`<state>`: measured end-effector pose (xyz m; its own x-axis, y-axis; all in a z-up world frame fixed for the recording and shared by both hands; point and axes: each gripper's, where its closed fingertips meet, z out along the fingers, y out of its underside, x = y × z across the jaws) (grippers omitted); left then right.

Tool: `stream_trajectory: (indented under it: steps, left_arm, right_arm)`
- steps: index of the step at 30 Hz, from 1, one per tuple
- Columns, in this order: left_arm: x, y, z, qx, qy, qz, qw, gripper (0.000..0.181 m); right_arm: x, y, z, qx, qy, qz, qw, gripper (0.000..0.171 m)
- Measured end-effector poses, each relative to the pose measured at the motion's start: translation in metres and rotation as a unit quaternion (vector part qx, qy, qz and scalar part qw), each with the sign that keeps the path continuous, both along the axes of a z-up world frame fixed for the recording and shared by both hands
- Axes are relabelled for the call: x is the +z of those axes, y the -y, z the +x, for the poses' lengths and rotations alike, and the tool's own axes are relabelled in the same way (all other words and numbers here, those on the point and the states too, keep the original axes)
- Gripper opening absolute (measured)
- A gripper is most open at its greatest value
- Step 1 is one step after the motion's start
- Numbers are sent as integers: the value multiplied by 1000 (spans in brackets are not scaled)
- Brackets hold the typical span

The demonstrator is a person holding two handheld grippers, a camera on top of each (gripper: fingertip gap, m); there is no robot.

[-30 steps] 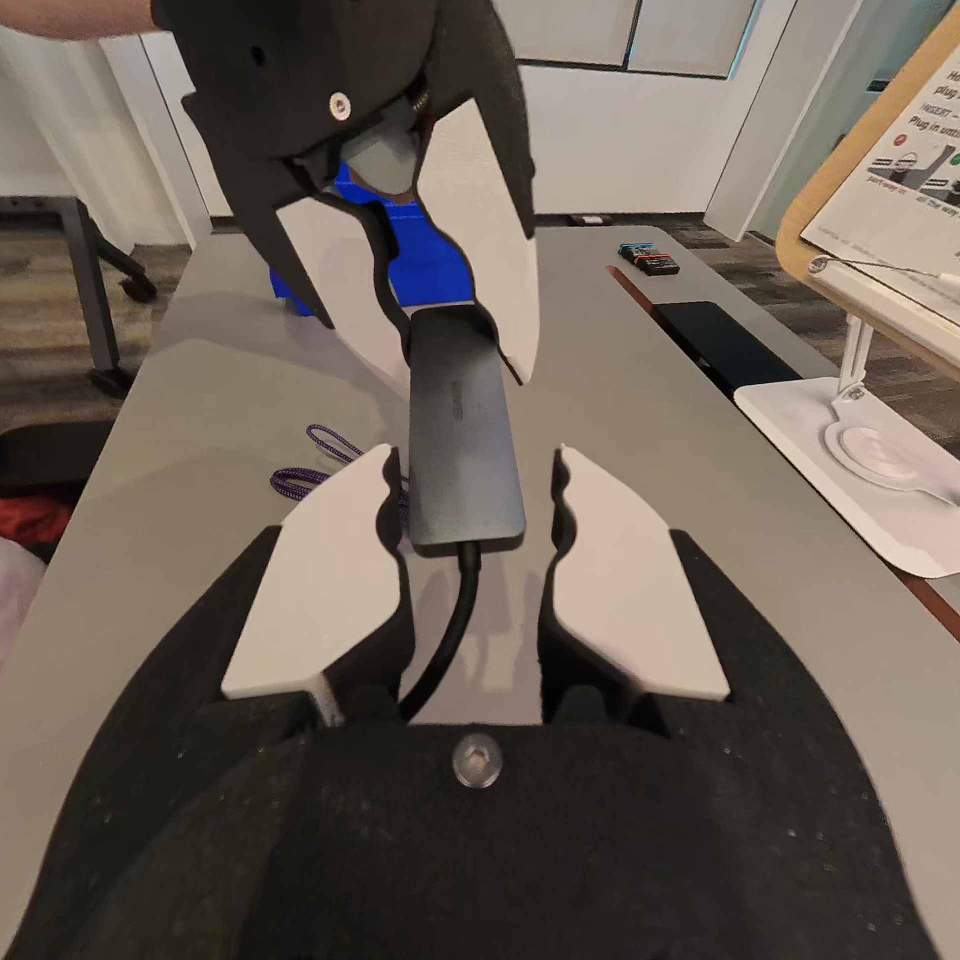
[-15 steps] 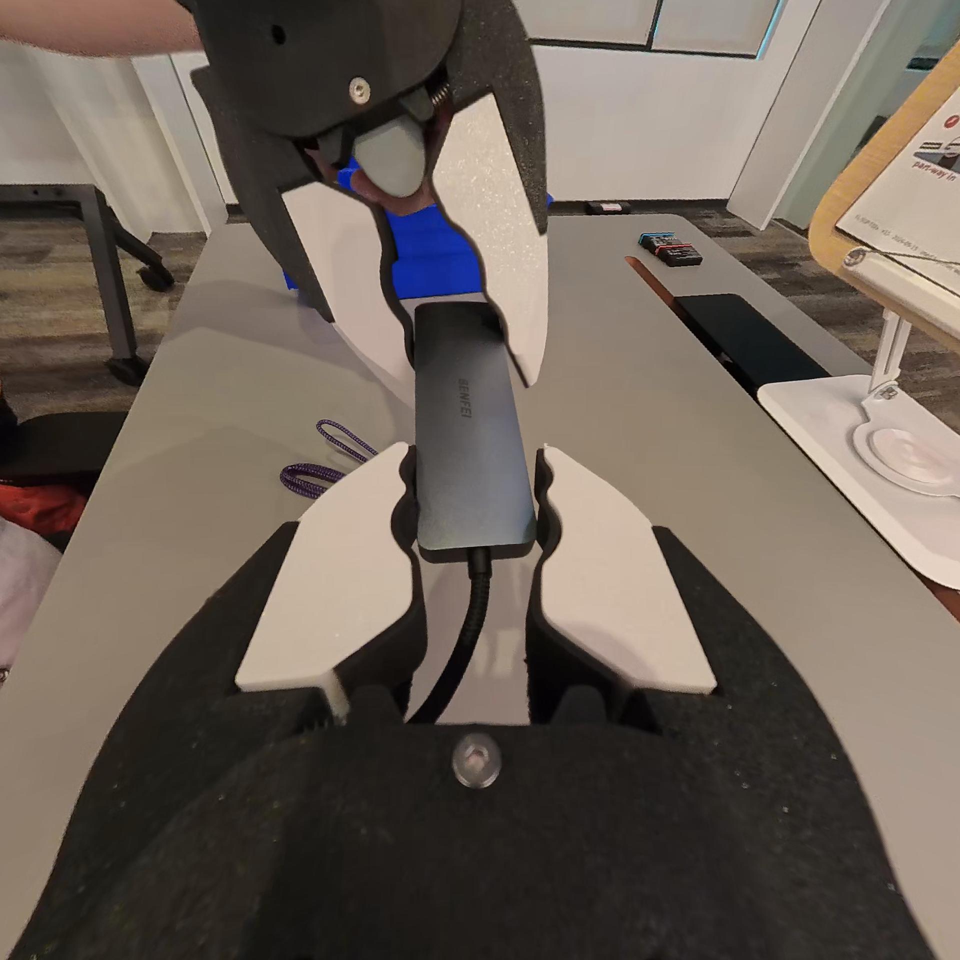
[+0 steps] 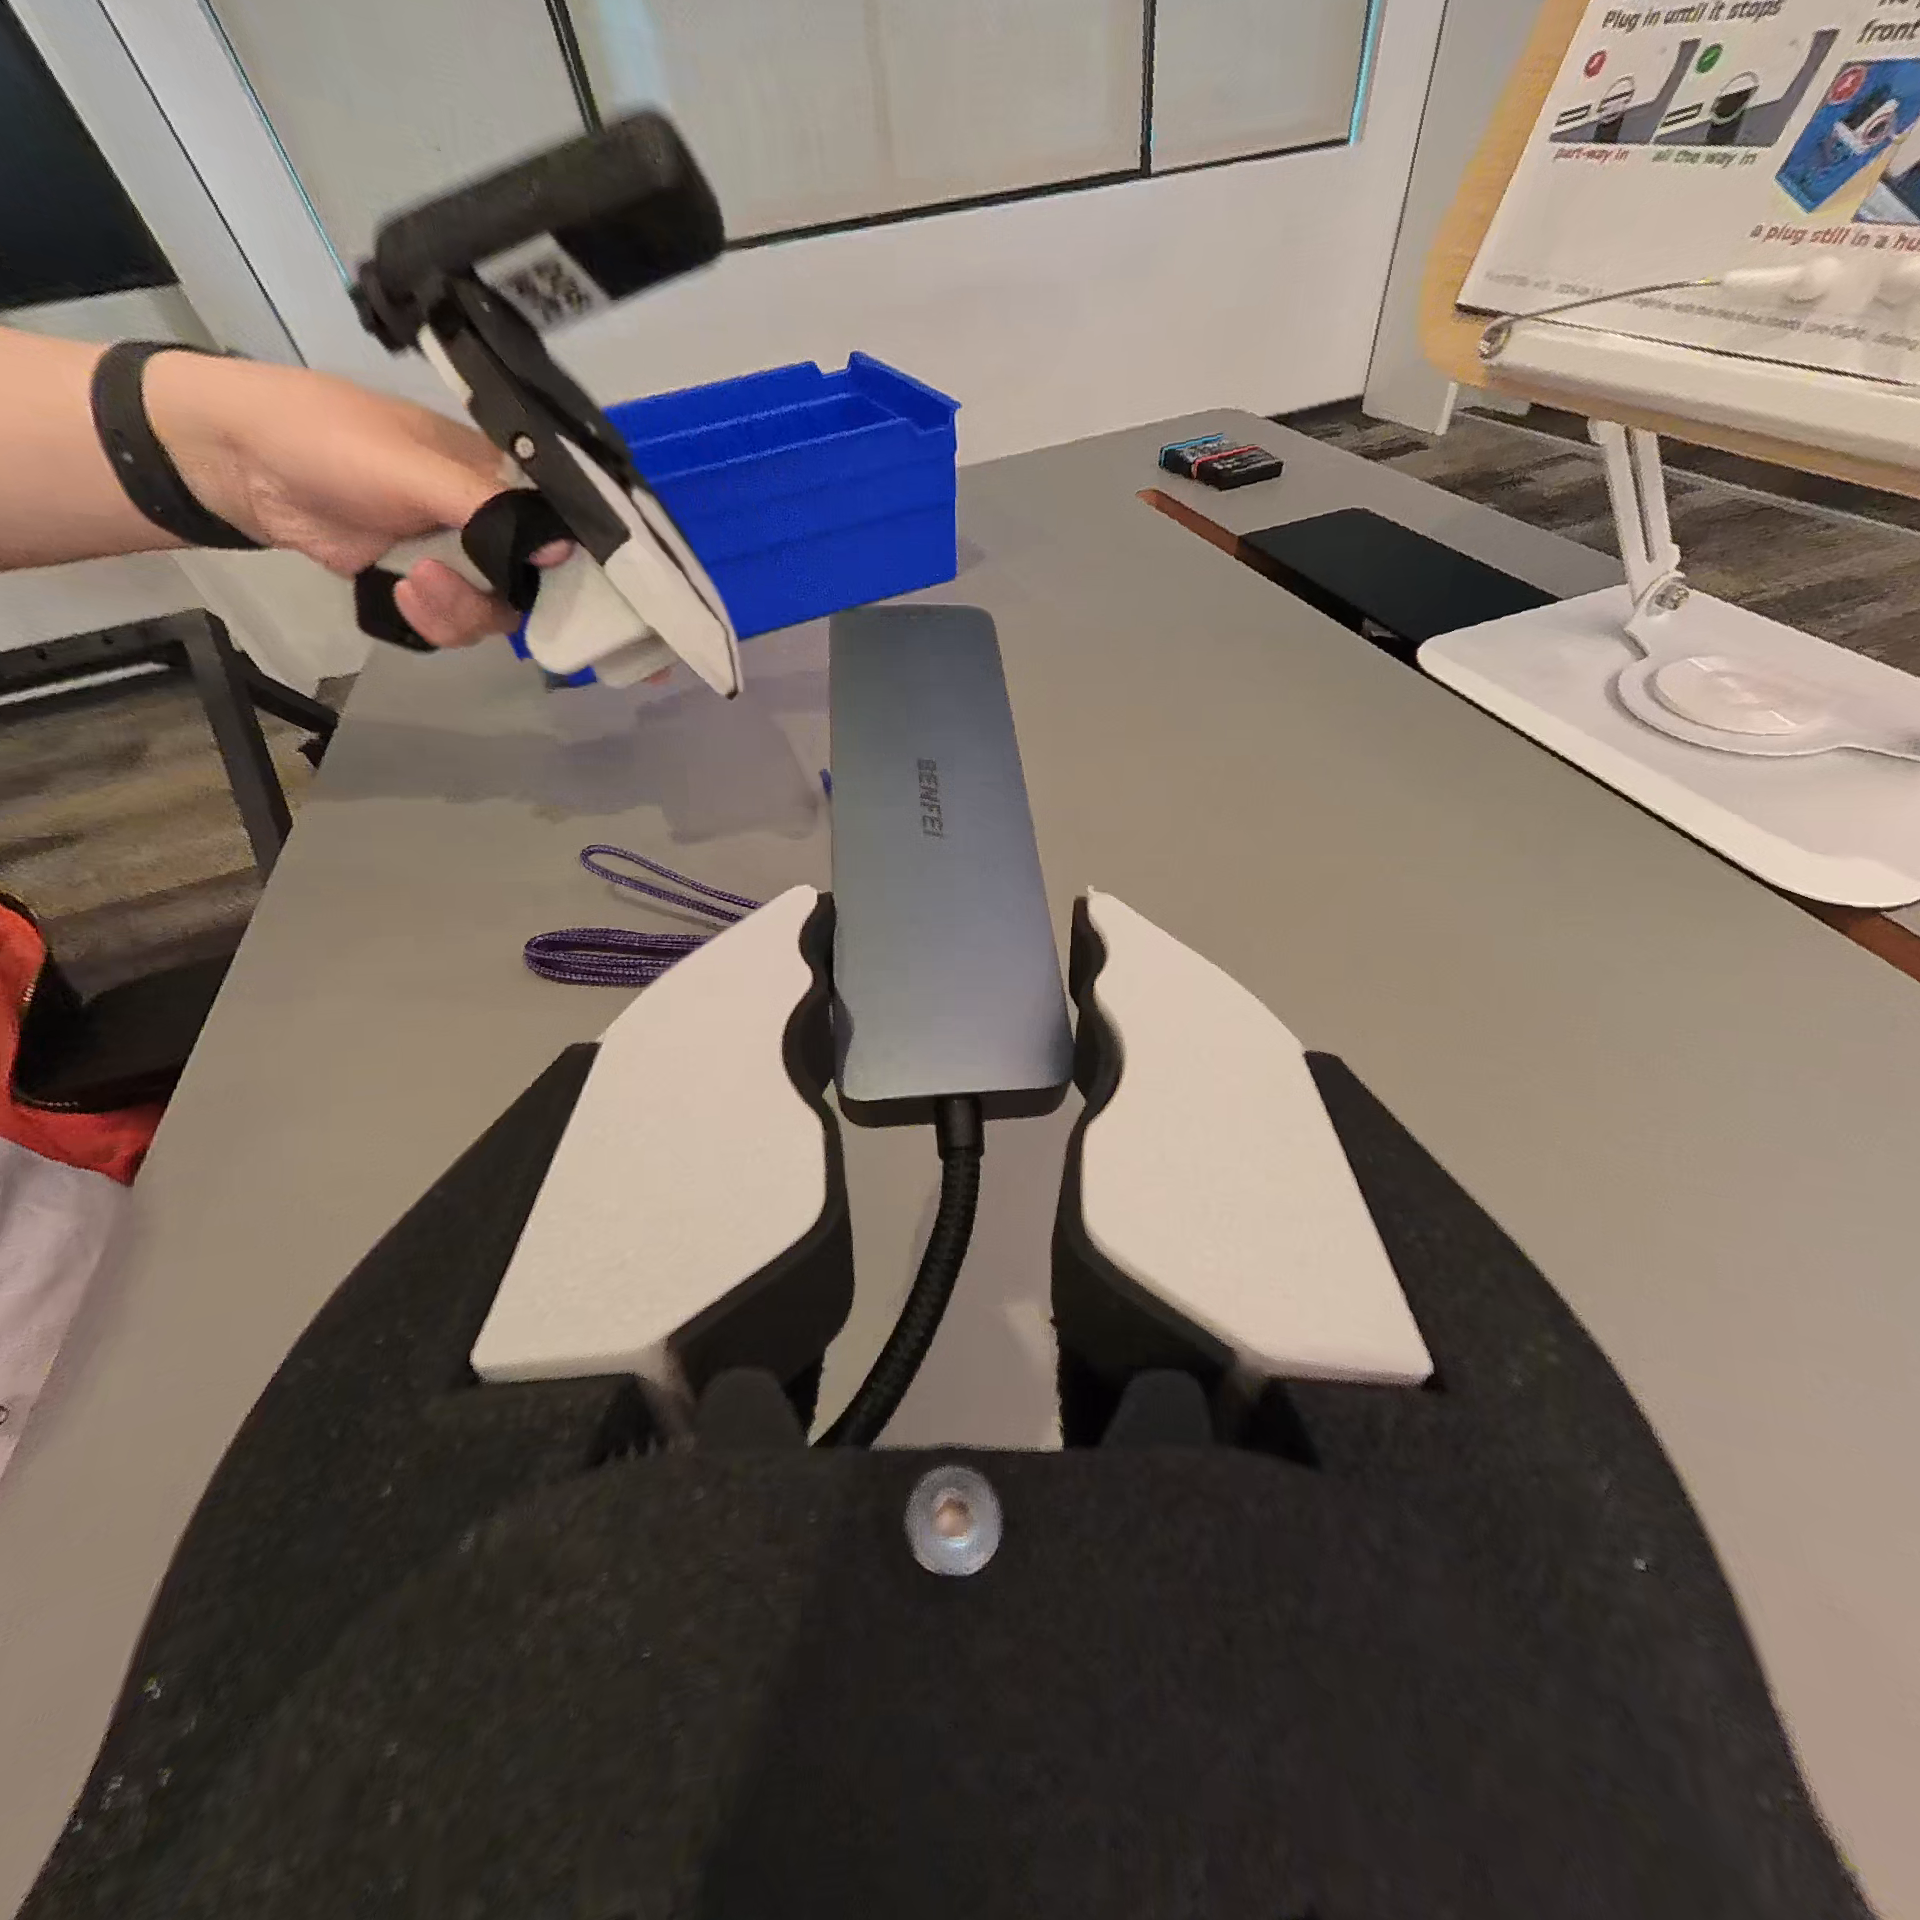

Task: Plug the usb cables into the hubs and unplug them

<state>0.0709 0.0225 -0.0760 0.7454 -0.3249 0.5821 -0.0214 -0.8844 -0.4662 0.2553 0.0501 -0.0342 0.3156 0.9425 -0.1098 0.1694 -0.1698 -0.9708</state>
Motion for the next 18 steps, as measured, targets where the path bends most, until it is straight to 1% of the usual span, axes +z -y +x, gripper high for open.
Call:
stream_trajectory:
  steps: [1,2,3,5,6,10,11,12,18]
  left_arm:
    - [2,3,0,27,52,-22,998,1]
    - [1,4,-5,53,71,-38,995,0]
    - [-4,3,-14,70,53,-43,995,1]
    - [-19,1,-34,84,-35,-36,995,4]
    - [-25,2,-39,91,-57,-48,993,6]
    - [-37,-2,-38,153,-68,-88,982,12]
    - [-41,-2,-35,171,-63,-101,978,17]
    - [-44,-3,-30,186,-56,-110,975,17]
    - [-65,-11,-22,223,-79,-139,962,28]
  right_arm:
    - [0,1,0,0,-2,-1,1000,42]
    - [-1,1,0,0,-2,0,1000,42]
    - [-2,3,-1,2,0,1,1000,42]
    - [-3,5,-2,2,6,8,1000,42]
    - [-4,5,-2,1,9,12,1000,42]
    - [-4,10,-3,6,2,13,1000,42]
    - [-5,11,-3,8,5,13,1000,42]
    - [-6,11,-2,5,9,17,1000,43]
    - [-1,15,0,10,-4,25,1000,43]
